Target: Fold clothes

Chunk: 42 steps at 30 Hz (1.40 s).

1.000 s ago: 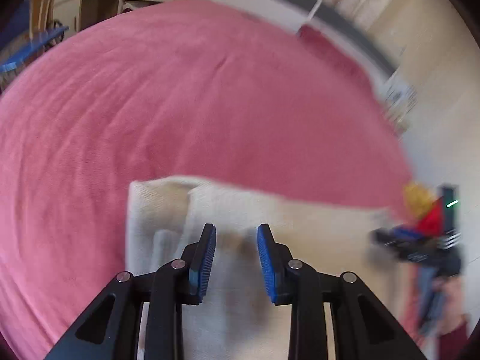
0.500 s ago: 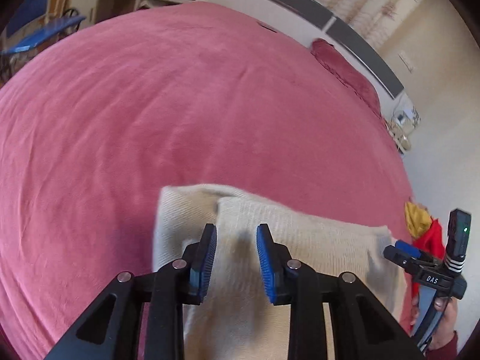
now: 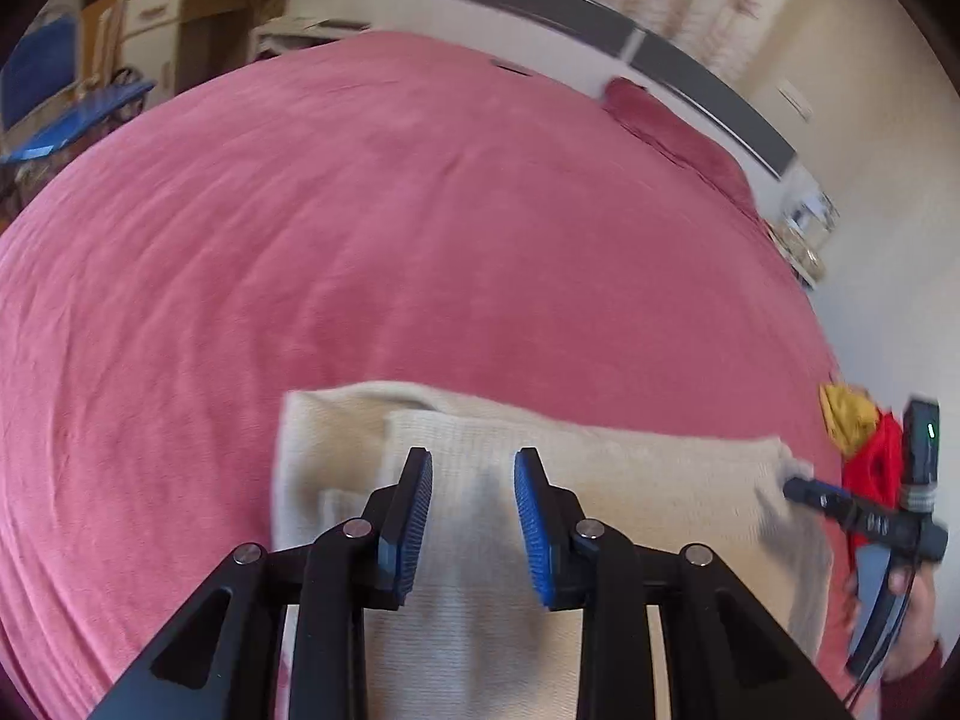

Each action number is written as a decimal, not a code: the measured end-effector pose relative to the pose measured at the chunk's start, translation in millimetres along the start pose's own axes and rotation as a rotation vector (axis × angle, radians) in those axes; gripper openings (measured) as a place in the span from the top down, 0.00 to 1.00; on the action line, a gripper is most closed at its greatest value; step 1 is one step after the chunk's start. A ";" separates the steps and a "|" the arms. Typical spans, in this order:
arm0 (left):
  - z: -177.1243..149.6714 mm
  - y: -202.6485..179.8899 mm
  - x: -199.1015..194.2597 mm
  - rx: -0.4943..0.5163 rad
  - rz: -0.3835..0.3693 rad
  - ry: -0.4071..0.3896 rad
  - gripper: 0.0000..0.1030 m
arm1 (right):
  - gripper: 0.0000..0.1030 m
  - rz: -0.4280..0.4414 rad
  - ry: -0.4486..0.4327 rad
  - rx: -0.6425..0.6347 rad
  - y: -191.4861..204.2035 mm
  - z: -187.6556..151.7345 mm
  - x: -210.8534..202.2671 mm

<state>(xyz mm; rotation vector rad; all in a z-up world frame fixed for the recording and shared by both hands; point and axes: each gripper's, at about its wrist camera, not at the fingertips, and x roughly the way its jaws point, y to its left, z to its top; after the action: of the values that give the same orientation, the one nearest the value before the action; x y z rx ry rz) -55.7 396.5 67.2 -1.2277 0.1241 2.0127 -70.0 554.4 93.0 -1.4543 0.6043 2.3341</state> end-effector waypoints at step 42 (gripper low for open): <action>-127.0 43.5 -40.4 -0.040 0.191 0.191 0.68 | 0.00 0.031 0.204 0.011 3.6 -69.0 -83.8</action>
<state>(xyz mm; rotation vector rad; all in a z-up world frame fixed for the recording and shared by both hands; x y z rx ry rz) 17.8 287.3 19.1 -1.4810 0.3056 2.0626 16.9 511.8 142.3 -1.7024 0.6960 2.2173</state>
